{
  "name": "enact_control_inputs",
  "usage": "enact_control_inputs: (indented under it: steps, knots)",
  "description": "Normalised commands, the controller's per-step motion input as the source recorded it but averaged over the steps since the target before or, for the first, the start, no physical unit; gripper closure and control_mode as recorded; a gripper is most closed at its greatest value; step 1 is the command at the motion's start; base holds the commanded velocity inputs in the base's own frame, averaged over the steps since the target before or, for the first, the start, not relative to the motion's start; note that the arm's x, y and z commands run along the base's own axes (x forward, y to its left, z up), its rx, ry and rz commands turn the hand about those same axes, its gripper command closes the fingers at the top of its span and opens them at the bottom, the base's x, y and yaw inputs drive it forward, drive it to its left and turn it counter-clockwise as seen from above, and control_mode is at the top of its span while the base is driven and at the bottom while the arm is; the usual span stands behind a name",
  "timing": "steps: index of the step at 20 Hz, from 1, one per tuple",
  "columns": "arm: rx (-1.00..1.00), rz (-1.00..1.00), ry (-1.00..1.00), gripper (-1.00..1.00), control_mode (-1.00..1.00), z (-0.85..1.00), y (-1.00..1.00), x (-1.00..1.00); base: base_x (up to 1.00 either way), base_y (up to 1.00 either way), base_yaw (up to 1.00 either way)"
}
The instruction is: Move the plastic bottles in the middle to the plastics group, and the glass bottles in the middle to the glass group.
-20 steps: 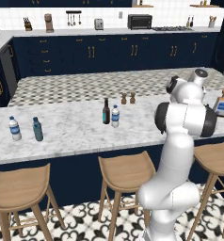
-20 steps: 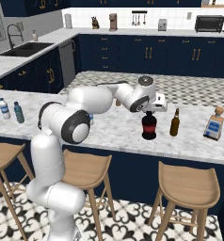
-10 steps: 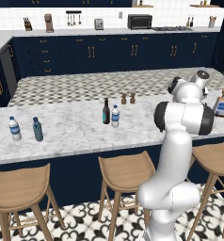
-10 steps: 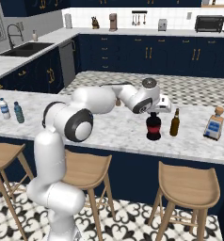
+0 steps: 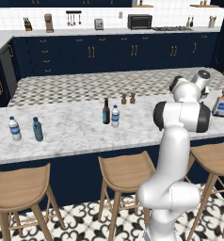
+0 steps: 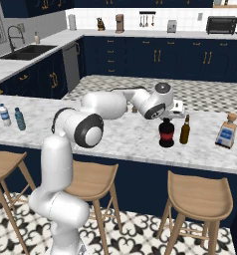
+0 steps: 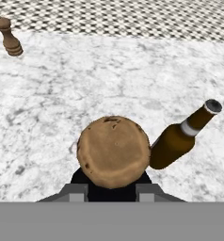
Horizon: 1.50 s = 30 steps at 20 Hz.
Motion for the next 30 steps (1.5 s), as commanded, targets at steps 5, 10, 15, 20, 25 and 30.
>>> enact_control_inputs:
  steps: [5, 10, 15, 20, 25, 30]
  knots:
    - [0.00, 0.00, 0.00, 1.00, -1.00, -0.24, -0.04, 0.02, 0.00, 0.00, 0.00]
    - [0.00, 0.00, 0.00, 1.00, -1.00, -0.25, -0.01, 0.02, 0.00, 0.00, 0.00]
    - [0.00, 0.00, 0.00, 1.00, -1.00, -0.17, -0.04, 0.09, 0.00, 0.00, 0.00]
    - [0.00, 0.00, 0.00, 1.00, -1.00, 0.00, -0.17, 0.41, 0.00, 0.00, 0.00]
    - [0.00, 0.00, 0.00, 1.00, -1.00, -0.02, -0.01, 0.13, 0.00, 0.00, 0.00]
    - [0.00, 0.00, 0.00, 1.00, -1.00, -0.10, 0.00, 0.00, 0.00, 0.00, 0.00]
